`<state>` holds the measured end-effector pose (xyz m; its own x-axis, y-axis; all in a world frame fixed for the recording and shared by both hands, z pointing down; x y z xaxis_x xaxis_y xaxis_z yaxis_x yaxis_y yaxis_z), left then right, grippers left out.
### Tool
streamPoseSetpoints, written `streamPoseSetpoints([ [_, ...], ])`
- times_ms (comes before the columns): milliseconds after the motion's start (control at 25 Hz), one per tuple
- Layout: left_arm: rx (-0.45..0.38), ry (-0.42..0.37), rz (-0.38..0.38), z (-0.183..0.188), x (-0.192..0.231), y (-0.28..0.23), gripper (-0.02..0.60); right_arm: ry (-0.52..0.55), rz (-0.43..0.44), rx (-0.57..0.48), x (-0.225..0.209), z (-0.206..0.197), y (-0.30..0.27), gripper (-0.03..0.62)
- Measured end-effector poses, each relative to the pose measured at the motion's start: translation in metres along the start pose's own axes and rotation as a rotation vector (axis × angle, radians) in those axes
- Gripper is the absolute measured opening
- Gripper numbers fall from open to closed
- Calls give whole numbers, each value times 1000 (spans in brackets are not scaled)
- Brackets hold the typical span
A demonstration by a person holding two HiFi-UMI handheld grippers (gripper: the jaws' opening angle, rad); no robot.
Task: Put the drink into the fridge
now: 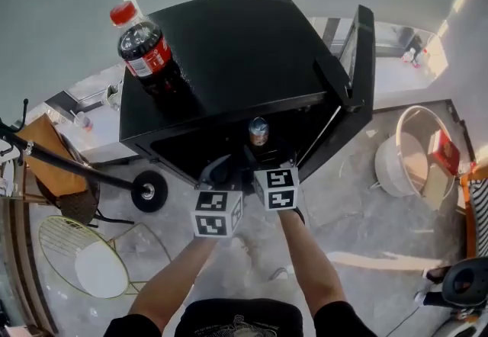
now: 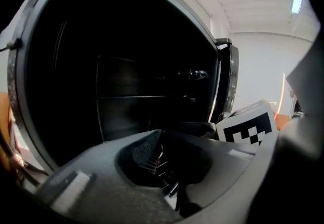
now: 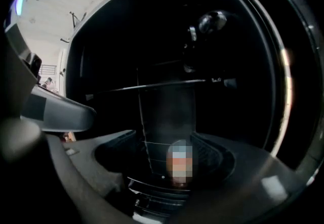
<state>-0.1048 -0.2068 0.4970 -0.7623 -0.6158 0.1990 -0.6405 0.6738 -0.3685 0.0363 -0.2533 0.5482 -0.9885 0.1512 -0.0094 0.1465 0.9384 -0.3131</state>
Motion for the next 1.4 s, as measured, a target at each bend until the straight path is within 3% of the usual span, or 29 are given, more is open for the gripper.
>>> streamPoseSetpoints([
  [320, -37, 22, 86, 39, -40, 52, 5, 22, 88, -1, 14, 58, 81, 300],
  [480, -54, 76, 77, 53, -67, 79, 5, 57, 133, -8, 13, 87, 129, 278],
  [840, -115, 16, 135, 69, -131, 142, 5, 76, 224, -53, 8, 129, 218, 274],
  [1400, -142, -14, 208, 78, -156, 182, 5, 105, 256, -118, 10, 157, 261, 264],
])
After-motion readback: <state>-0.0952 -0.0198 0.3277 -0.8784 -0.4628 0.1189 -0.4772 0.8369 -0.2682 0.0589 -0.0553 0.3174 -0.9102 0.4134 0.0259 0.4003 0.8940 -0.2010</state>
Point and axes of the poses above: the fingertips, and each gripper's own axes: y backward along the fingers, x to its left, z out of its top, the point moved 10 cm from there along y, backward along the fingers, and after that the axes turned 14 degrees about -z, right-handed, at the moved point
